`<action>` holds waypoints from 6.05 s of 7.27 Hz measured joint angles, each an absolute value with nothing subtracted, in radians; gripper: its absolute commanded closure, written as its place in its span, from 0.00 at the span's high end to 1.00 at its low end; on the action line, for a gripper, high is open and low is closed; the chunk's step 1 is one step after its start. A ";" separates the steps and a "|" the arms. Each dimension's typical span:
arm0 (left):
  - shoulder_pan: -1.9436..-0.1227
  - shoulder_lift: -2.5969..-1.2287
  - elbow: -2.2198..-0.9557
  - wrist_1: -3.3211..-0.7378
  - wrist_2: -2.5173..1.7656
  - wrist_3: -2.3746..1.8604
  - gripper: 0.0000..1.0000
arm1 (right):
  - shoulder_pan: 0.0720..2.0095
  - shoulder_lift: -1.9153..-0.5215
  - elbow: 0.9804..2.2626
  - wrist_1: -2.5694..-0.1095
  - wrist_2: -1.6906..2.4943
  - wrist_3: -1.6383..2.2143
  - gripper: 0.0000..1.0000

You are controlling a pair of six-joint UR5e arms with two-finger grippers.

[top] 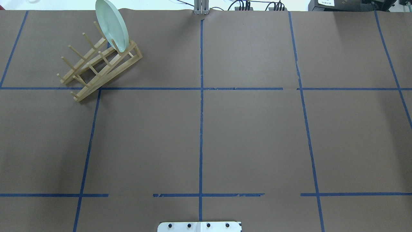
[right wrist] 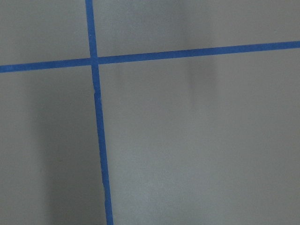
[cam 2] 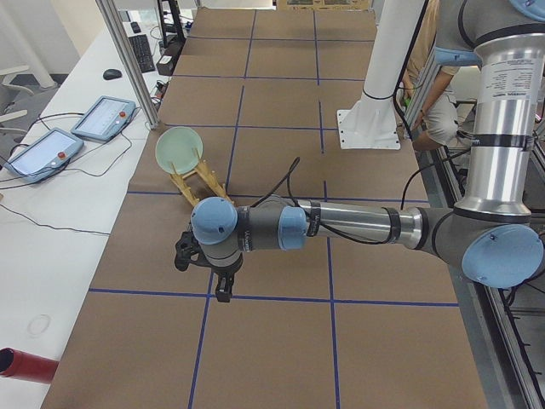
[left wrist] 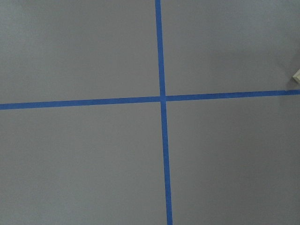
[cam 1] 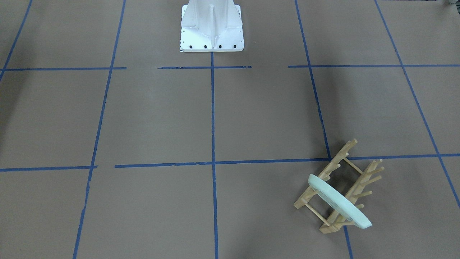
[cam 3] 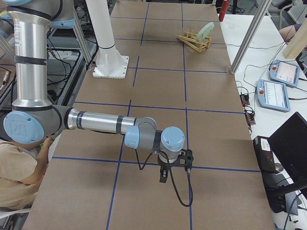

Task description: Place plate on table

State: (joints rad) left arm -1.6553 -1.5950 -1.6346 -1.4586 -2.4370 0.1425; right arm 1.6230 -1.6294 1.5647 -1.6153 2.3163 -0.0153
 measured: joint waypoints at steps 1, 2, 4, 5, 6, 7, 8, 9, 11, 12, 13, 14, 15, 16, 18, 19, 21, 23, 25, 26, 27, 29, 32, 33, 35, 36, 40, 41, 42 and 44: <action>-1.656 -1.593 -1.640 -1.465 -2.435 0.148 1.00 | 1.623 -1.629 1.565 -1.615 2.316 -0.015 1.00; -1.656 -1.590 -1.643 -1.487 -2.432 0.158 1.00 | 1.623 -1.629 1.565 -1.615 2.316 -0.015 1.00; -1.656 -1.587 -1.640 -1.522 -2.428 0.159 1.00 | 1.623 -1.630 1.565 -1.615 2.316 -0.015 1.00; -1.658 -1.585 -1.642 -1.537 -2.425 0.164 1.00 | 1.623 -1.629 1.565 -1.615 2.316 -0.015 1.00; -1.659 -1.569 -1.646 -1.560 -2.428 0.166 1.00 | 1.623 -1.629 1.565 -1.615 2.316 -0.015 1.00; -1.659 -1.548 -1.660 -1.592 -2.434 0.133 1.00 | 1.623 -1.629 1.565 -1.615 2.316 -0.015 1.00; -1.655 -1.541 -1.671 -1.678 -2.457 0.007 1.00 | 1.623 -1.629 1.565 -1.615 2.316 -0.015 1.00; -1.645 -1.540 -1.663 -1.832 -2.491 -0.202 1.00 | 1.623 -1.629 1.565 -1.615 2.316 -0.015 1.00; -1.566 -1.579 -1.621 -2.148 -2.532 -0.674 1.00 | 1.623 -1.630 1.565 -1.615 2.316 -0.015 1.00; -1.523 -1.630 -1.581 -2.287 -2.537 -0.888 1.00 | 1.623 -1.630 1.565 -1.615 2.316 -0.015 1.00; -1.488 -1.690 -1.536 -2.402 -2.530 -1.062 1.00 | 1.623 -1.630 1.565 -1.615 2.316 -0.015 1.00; -1.433 -1.765 -1.483 -2.492 -2.512 -1.189 1.00 | 1.623 -1.630 1.565 -1.615 2.316 -0.015 1.00; -1.359 -1.851 -1.430 -2.540 -2.477 -1.288 1.00 | 1.623 -1.629 1.565 -1.615 2.316 -0.015 1.00; -1.285 -1.937 -1.386 -2.571 -2.411 -1.428 1.00 | 1.623 -1.629 1.565 -1.615 2.316 -0.015 1.00; -1.140 -2.020 -1.351 -2.727 -2.138 -1.787 1.00 | 1.623 -1.630 1.565 -1.615 2.316 -0.015 1.00; -1.085 -2.040 -1.336 -2.788 -2.011 -1.904 1.00 | 1.623 -1.630 1.565 -1.615 2.316 -0.015 1.00; -1.046 -2.083 -1.286 -2.825 -1.916 -1.964 0.97 | 1.623 -1.630 1.565 -1.615 2.316 -0.015 1.00; -1.040 -2.136 -1.225 -2.832 -1.878 -1.948 0.74 | 1.623 -1.630 1.565 -1.615 2.316 -0.015 1.00; -1.041 -2.148 -1.215 -2.833 -1.870 -1.914 0.68 | 1.623 -1.630 1.565 -1.615 2.316 -0.015 1.00; -1.041 -2.150 -1.214 -2.833 -1.865 -1.907 0.66 | 1.623 -1.630 1.565 -1.615 2.316 -0.015 1.00; -1.041 -2.153 -1.213 -2.833 -1.855 -1.904 0.60 | 1.623 -1.630 1.565 -1.615 2.316 -0.015 1.00; -1.041 -2.157 -1.210 -2.832 -1.842 -1.886 0.51 | 1.623 -1.630 1.565 -1.615 2.316 -0.015 1.00; -1.041 -2.159 -1.202 -2.831 -1.839 -1.839 0.44 | 1.623 -1.630 1.565 -1.615 2.316 -0.015 1.00; -1.040 -2.161 -1.201 -2.831 -1.839 -1.834 0.42 | 1.623 -1.630 1.565 -1.615 2.316 -0.015 1.00; -1.039 -2.165 -1.200 -2.829 -1.839 -1.831 0.23 | 1.623 -1.631 1.565 -1.615 2.316 -0.015 1.00; -1.039 -2.168 -1.200 -2.829 -1.839 -1.830 0.08 | 1.623 -1.631 1.565 -1.615 2.316 -0.015 1.00; -1.042 -2.172 -1.212 -2.826 -1.839 -1.833 0.00 | 1.623 -1.631 1.565 -1.615 2.316 -0.015 1.00; -1.048 -2.172 -1.242 -2.824 -1.840 -1.836 0.00 | 1.623 -1.630 1.565 -1.615 2.316 -0.015 1.00; -1.060 -2.171 -1.289 -2.822 -1.841 -1.843 0.00 | 1.623 -1.630 1.565 -1.615 2.316 -0.015 1.00; -1.092 -2.159 -1.416 -2.795 -1.844 -1.886 0.00 | 1.623 -1.629 1.565 -1.615 2.316 -0.015 1.00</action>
